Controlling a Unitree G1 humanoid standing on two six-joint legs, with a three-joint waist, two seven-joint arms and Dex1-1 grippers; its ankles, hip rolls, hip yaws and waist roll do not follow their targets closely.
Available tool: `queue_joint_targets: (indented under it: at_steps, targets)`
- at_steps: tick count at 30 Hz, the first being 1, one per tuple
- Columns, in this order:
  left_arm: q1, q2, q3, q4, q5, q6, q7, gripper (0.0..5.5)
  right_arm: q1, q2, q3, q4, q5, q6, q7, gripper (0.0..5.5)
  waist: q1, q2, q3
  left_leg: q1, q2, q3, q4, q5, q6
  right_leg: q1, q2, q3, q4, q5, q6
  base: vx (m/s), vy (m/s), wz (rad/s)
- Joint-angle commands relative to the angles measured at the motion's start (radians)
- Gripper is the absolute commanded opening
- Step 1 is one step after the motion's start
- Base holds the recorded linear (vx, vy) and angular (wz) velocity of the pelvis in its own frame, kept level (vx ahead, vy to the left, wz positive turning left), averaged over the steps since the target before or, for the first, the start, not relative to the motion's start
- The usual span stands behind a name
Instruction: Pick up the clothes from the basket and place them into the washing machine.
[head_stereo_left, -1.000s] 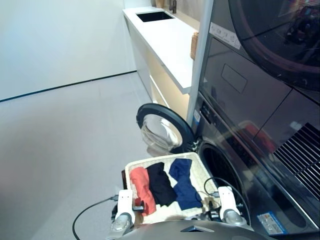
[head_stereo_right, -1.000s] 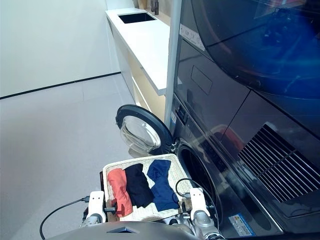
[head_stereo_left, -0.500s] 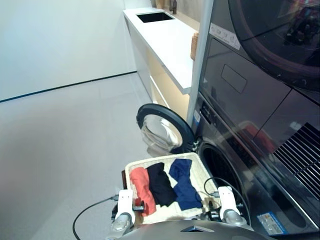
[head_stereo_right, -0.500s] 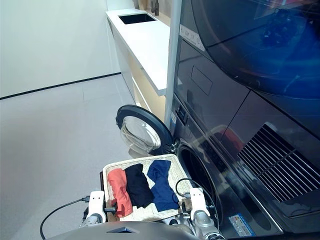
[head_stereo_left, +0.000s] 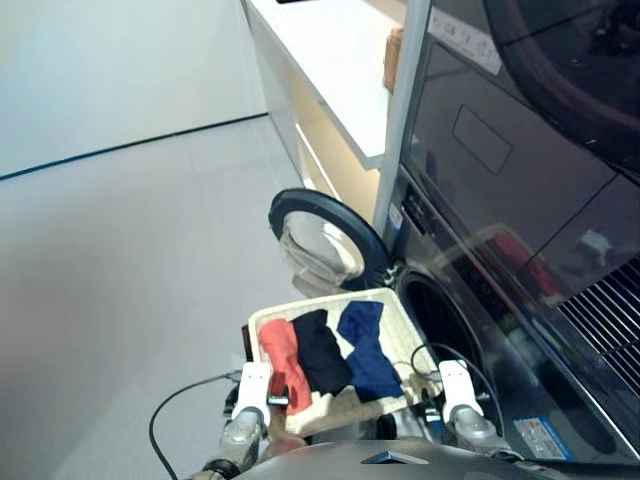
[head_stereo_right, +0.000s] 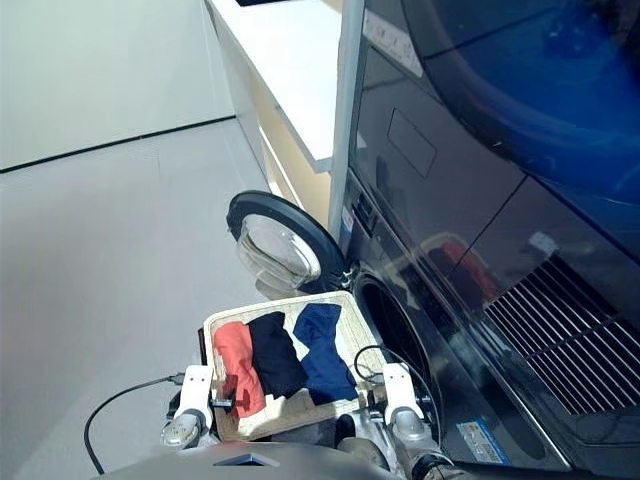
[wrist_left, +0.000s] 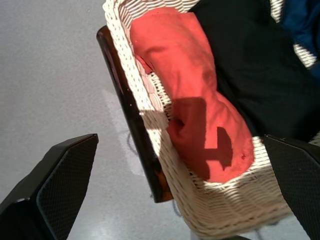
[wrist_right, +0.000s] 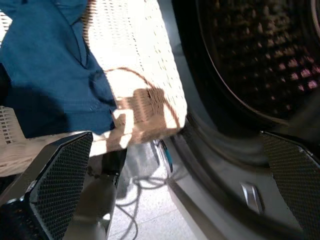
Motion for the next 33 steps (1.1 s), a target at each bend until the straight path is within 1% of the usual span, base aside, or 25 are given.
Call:
queue_joint_targets:
  at_steps: [1, 4, 5, 6, 7, 10, 12, 13, 14, 15, 19, 20, 24, 26, 28, 31, 32, 33]
  targets:
    - [-0.11, 0.024, -0.001, 0.011, -0.002, -0.037, 0.033, 5.5, -0.1, -0.007, 0.044, -0.081, -0.015, -0.046, -0.014, 5.5, -0.028, -0.052, 0.058, -0.137, -0.054, 0.083, 0.072, 0.019, 0.036, -0.145, -0.044, 0.005, 0.095, 0.029, 0.067, -0.056, 0.054, -0.054]
    - [-0.141, 0.032, -0.013, 0.012, 0.003, -0.037, 0.053, 5.5, -0.133, -0.012, 0.059, -0.109, -0.011, -0.051, -0.026, 5.5, -0.032, -0.046, 0.068, -0.198, -0.052, 0.087, 0.082, 0.022, 0.041, -0.225, -0.044, 0.008, 0.131, 0.025, 0.063, 0.0, 0.04, -0.003]
    - [-0.141, 0.032, -0.013, 0.012, 0.003, -0.037, 0.053, 5.5, -0.133, -0.012, 0.059, -0.109, -0.011, -0.051, -0.026, 5.5, -0.032, -0.045, 0.067, -0.2, -0.052, 0.087, 0.083, 0.021, 0.041, -0.228, -0.044, 0.009, 0.132, 0.025, 0.063, -0.005, 0.069, -0.016]
    - [-0.168, 0.039, -0.023, 0.007, 0.003, -0.038, 0.063, 5.5, -0.151, -0.015, 0.067, -0.14, -0.001, -0.056, -0.033, 5.5, -0.039, -0.04, 0.08, -0.244, -0.048, 0.09, 0.087, 0.027, 0.041, -0.284, -0.045, 0.01, 0.153, 0.025, 0.063, -0.016, 0.062, -0.059]
    - [-0.183, 0.045, -0.028, -0.002, 0.007, -0.039, 0.073, 5.5, -0.163, -0.019, 0.069, -0.161, 0.01, -0.061, -0.04, 5.5, -0.043, -0.038, 0.089, -0.278, -0.049, 0.093, 0.097, 0.029, 0.042, -0.321, -0.046, 0.011, 0.166, 0.024, 0.062, -0.015, 0.088, -0.036]
    - [-0.23, 0.063, -0.043, -0.011, 0.021, -0.045, 0.097, 5.5, -0.204, -0.023, 0.077, -0.193, 0.025, -0.07, -0.052, 5.5, -0.052, -0.033, 0.095, -0.357, -0.053, 0.093, 0.118, 0.031, 0.043, -0.4, -0.048, 0.013, 0.187, 0.026, 0.061, -0.008, 0.036, -0.021]
    - [-0.267, 0.077, -0.049, -0.014, 0.03, -0.047, 0.118, 5.5, -0.242, -0.027, 0.09, -0.216, 0.029, -0.08, -0.063, 5.5, -0.06, -0.031, 0.108, -0.407, -0.054, 0.096, 0.147, 0.024, 0.046, -0.454, -0.052, 0.02, 0.209, 0.028, 0.06, -0.009, 0.027, 0.002]
    - [-0.268, 0.077, -0.049, -0.014, 0.03, -0.047, 0.118, 5.5, -0.242, -0.027, 0.09, -0.216, 0.029, -0.08, -0.063, 5.5, -0.06, -0.031, 0.106, -0.41, -0.054, 0.096, 0.149, 0.023, 0.046, -0.457, -0.052, 0.02, 0.21, 0.028, 0.06, 0.0, 0.0, 0.0]
    - [-0.302, 0.093, -0.051, -0.021, 0.029, -0.05, 0.134, 5.5, -0.277, -0.034, 0.105, -0.247, 0.028, -0.088, -0.069, 5.5, -0.067, -0.03, 0.12, -0.466, -0.056, 0.096, 0.184, 0.016, 0.05, -0.513, -0.051, 0.024, 0.241, 0.027, 0.058, 0.0, 0.0, 0.0]
    - [-0.318, 0.102, -0.049, -0.023, 0.024, -0.053, 0.141, 5.5, -0.295, -0.037, 0.11, -0.266, 0.029, -0.09, -0.071, 5.5, -0.07, -0.03, 0.126, -0.497, -0.053, 0.097, 0.212, 0.005, 0.051, -0.542, -0.051, 0.029, 0.261, 0.022, 0.057, -0.036, 0.057, 0.032]
    - [-0.359, 0.132, -0.039, -0.019, 0.012, -0.051, 0.169, 5.5, -0.343, -0.033, 0.123, -0.296, 0.041, -0.101, -0.082, 5.5, -0.081, -0.031, 0.138, -0.57, -0.054, 0.096, 0.267, -0.015, 0.055, -0.61, -0.048, 0.035, 0.297, 0.017, 0.055, 0.0, 0.0, 0.0]
    - [-0.372, 0.141, -0.04, -0.017, 0.021, -0.052, 0.178, 5.5, -0.354, -0.032, 0.129, -0.303, 0.04, -0.104, -0.08, 5.5, -0.085, -0.031, 0.142, -0.593, -0.056, 0.094, 0.282, -0.019, 0.056, -0.632, -0.044, 0.037, 0.308, 0.016, 0.055, 0.0, 0.0, 0.0]
    - [-0.418, 0.174, -0.042, -0.032, 0.044, -0.049, 0.223, 5.5, -0.378, -0.036, 0.144, -0.34, 0.045, -0.112, -0.076, 5.5, -0.097, -0.027, 0.148, -0.676, -0.061, 0.087, 0.33, -0.032, 0.057, -0.708, -0.046, 0.038, 0.349, 0.012, 0.053, 0.0, 0.0, 0.0]
    - [-0.44, 0.189, -0.047, -0.021, 0.069, -0.039, 0.242, 5.5, -0.391, -0.034, 0.151, -0.351, 0.046, -0.115, -0.081, 5.5, -0.104, -0.027, 0.153, -0.712, -0.059, 0.088, 0.344, -0.035, 0.059, -0.741, -0.047, 0.044, 0.357, 0.013, 0.052, 0.0, 0.0, 0.0]
    - [-0.466, 0.212, -0.06, -0.021, 0.116, -0.021, 0.267, 5.5, -0.402, -0.035, 0.152, -0.349, 0.041, -0.115, -0.084, 5.5, -0.108, -0.024, 0.155, -0.744, -0.06, 0.085, 0.358, -0.037, 0.06, -0.769, -0.049, 0.045, 0.363, 0.018, 0.053, 0.0, 0.0, 0.0]
    - [-0.51, 0.227, -0.074, 0.024, 0.198, 0.021, 0.329, 5.5, -0.42, -0.023, 0.16, -0.34, 0.045, -0.119, -0.086, 5.5, -0.115, -0.022, 0.156, -0.772, -0.057, 0.088, 0.361, -0.037, 0.062, -0.802, -0.048, 0.051, 0.361, 0.024, 0.053, 0.0, 0.0, 0.0]
    - [-0.519, 0.231, -0.07, 0.041, 0.21, 0.034, 0.344, 5.5, -0.423, -0.02, 0.163, -0.338, 0.044, -0.119, -0.084, 5.5, -0.117, -0.022, 0.155, -0.785, -0.057, 0.09, 0.363, -0.037, 0.062, -0.813, -0.049, 0.053, 0.36, 0.028, 0.054, 0.0, 0.0, 0.0]
    - [-0.524, 0.231, -0.063, 0.046, 0.196, 0.036, 0.343, 5.5, -0.425, -0.02, 0.167, -0.34, 0.045, -0.119, -0.082, 5.5, -0.118, -0.021, 0.156, -0.793, -0.057, 0.09, 0.364, -0.036, 0.062, -0.825, -0.047, 0.056, 0.365, 0.03, 0.054, 0.0, 0.0, 0.0]
